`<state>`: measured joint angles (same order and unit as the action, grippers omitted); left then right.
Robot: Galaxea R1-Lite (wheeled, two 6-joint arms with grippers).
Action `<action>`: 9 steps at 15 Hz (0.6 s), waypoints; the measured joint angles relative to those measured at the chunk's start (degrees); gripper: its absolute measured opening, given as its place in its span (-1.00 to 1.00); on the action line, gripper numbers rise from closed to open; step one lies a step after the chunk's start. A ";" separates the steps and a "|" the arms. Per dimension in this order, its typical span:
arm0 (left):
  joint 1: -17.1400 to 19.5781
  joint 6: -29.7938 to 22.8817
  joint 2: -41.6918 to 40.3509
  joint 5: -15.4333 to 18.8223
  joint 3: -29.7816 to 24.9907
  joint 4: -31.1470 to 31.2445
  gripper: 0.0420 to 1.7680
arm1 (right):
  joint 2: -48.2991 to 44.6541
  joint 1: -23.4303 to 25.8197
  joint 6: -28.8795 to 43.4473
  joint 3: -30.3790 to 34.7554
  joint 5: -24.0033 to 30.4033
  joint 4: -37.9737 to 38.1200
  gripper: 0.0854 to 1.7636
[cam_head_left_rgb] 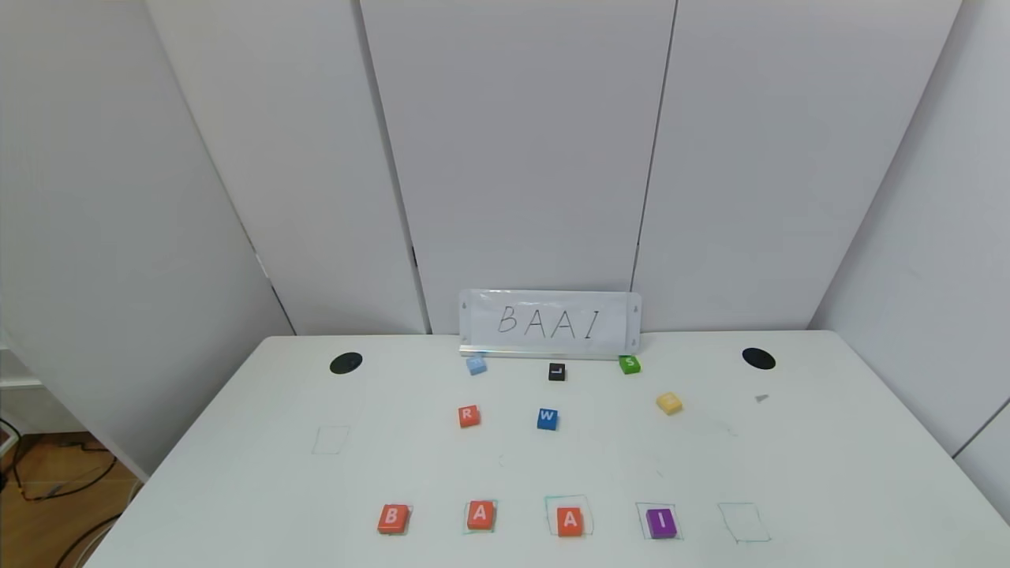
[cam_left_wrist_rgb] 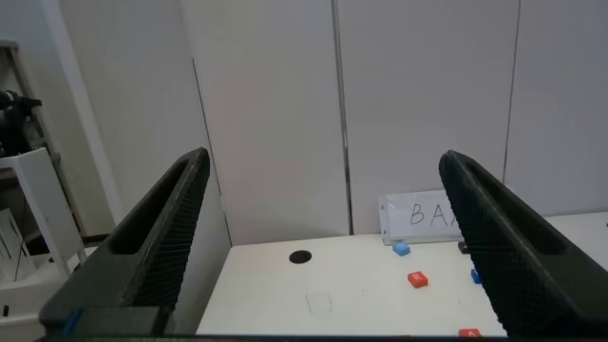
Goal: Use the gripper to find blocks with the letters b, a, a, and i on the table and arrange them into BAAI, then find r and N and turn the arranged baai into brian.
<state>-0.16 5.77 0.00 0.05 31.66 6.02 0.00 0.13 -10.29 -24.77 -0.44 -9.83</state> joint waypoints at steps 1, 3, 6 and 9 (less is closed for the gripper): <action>-0.02 0.13 0.00 0.11 -5.29 -3.97 0.94 | -0.02 0.05 -0.35 5.16 0.11 -3.23 0.94; -0.02 0.77 -0.02 0.49 -16.42 -9.55 0.94 | -0.07 0.11 -0.46 15.60 0.65 -6.84 0.94; -0.02 1.12 0.00 0.71 -29.03 -6.05 0.94 | -0.07 0.09 1.51 23.56 1.48 6.16 0.94; -0.02 -0.93 -0.02 1.04 -31.04 -4.68 0.94 | -0.07 -0.11 6.68 24.03 1.44 12.39 0.94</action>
<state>-0.18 4.84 -0.02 1.08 0.62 1.34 -0.07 0.02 -3.61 -0.74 1.00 2.56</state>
